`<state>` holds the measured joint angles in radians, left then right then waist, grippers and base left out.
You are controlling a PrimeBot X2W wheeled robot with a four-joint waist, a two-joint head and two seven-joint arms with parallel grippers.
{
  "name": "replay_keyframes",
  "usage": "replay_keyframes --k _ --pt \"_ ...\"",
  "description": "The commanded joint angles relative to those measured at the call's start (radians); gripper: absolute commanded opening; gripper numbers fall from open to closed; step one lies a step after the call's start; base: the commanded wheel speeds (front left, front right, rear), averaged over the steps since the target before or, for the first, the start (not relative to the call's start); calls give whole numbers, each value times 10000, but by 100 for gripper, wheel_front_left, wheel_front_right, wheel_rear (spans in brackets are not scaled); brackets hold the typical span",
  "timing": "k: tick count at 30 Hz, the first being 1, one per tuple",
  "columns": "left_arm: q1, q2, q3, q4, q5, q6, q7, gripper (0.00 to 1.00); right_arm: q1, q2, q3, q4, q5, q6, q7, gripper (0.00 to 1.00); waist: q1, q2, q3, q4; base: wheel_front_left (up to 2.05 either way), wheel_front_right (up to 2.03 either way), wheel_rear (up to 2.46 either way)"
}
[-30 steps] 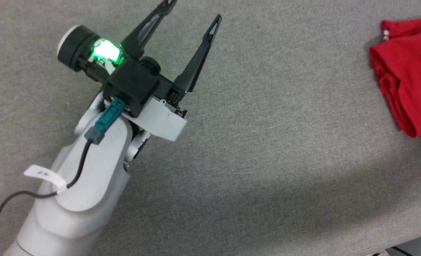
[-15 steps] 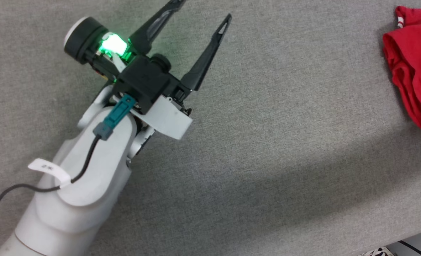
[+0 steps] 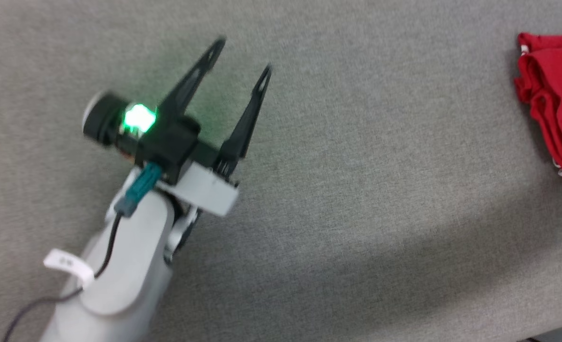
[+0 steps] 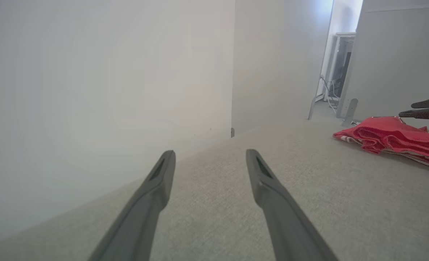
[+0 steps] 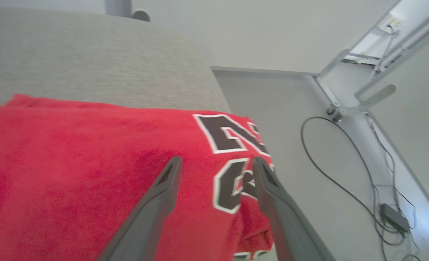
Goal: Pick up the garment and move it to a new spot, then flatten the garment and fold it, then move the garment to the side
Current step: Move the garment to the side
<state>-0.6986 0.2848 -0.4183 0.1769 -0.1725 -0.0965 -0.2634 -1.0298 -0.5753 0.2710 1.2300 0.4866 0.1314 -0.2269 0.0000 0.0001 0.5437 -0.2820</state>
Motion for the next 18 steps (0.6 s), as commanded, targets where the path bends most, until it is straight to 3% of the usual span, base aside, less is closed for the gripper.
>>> replay_keyframes --k 1,9,18 --pt "584 -85 169 44 -124 61 -6 100 348 188 272 -244 69 -17 -78 100 0 -1 -808 382 0 0 0" --pt "2885 -658 1531 127 -448 282 -6 100 1774 713 1441 -1899 833 -17 -310 100 0 -1 -2206 1099 0 0 0" --pt "4760 -1267 2937 518 -348 -15 -7 100 3619 1023 2029 -3509 1295 -17 -380 100 0 -1 -3677 1974 0 0 0"
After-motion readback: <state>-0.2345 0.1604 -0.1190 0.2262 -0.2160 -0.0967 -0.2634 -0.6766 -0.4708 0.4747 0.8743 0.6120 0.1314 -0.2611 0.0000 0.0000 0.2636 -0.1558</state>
